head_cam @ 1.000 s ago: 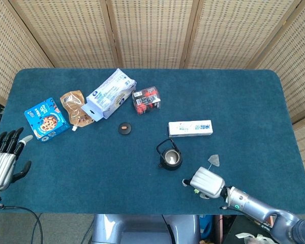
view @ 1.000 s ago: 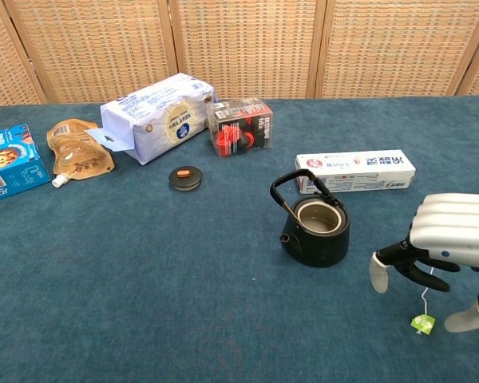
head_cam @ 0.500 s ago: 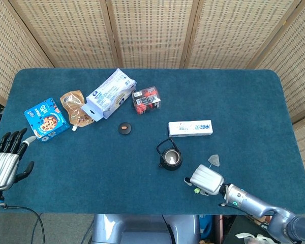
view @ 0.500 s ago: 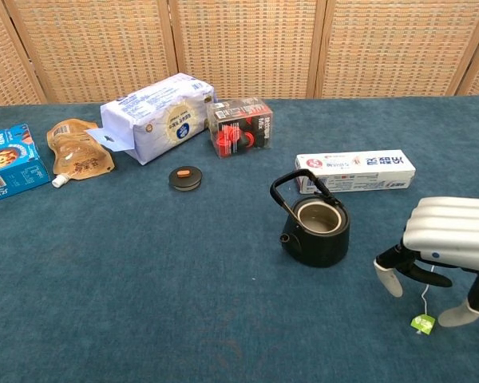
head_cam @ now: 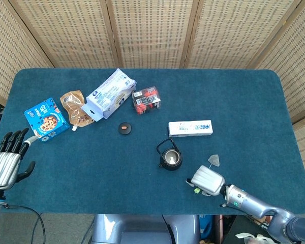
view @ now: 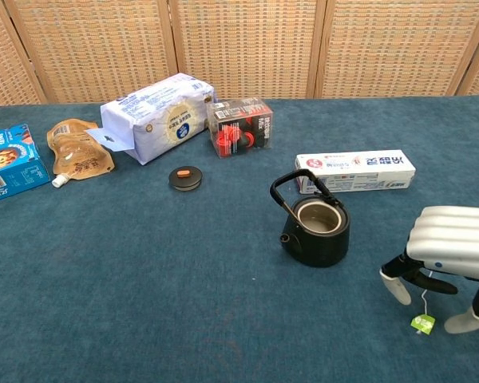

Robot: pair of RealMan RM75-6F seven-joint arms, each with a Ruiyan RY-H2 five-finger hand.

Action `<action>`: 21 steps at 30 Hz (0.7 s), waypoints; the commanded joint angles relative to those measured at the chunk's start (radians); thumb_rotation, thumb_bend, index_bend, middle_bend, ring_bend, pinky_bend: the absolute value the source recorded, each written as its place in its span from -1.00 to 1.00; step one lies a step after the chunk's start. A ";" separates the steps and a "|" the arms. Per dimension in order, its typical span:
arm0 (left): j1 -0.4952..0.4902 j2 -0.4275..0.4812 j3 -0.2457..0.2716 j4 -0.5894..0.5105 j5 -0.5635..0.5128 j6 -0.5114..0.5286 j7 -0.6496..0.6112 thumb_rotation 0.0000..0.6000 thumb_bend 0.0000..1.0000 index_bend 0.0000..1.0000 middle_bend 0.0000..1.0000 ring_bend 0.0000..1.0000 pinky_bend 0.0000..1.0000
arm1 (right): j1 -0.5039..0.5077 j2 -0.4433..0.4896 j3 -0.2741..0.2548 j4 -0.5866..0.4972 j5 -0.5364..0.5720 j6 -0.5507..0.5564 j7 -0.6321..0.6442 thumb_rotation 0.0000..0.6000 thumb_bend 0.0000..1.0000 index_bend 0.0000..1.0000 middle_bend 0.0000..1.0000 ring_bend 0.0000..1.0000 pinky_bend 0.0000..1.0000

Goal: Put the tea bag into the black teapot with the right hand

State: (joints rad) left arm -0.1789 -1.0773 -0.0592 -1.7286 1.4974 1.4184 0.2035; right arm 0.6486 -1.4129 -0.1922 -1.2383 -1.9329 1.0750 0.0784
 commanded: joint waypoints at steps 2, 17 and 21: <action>-0.003 -0.002 0.000 0.000 0.000 -0.004 0.002 1.00 -0.18 -0.69 -1.00 -1.00 -1.00 | 0.003 -0.004 -0.011 0.005 -0.004 -0.009 -0.014 1.00 -0.63 0.11 0.72 0.66 0.93; -0.007 -0.011 0.003 0.006 -0.002 -0.009 0.000 1.00 -0.18 -0.69 -1.00 -1.00 -1.00 | 0.024 0.012 -0.022 -0.006 0.009 -0.054 -0.068 1.00 -0.56 0.11 0.73 0.67 0.93; -0.007 -0.015 0.005 0.009 -0.004 -0.012 -0.001 1.00 -0.18 -0.69 -1.00 -1.00 -1.00 | 0.033 0.021 -0.017 -0.022 0.017 -0.065 -0.078 1.00 -0.45 0.12 0.73 0.67 0.93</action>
State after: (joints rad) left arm -0.1863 -1.0917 -0.0539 -1.7194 1.4937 1.4063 0.2026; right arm 0.6795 -1.3942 -0.2108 -1.2571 -1.9181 1.0122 0.0027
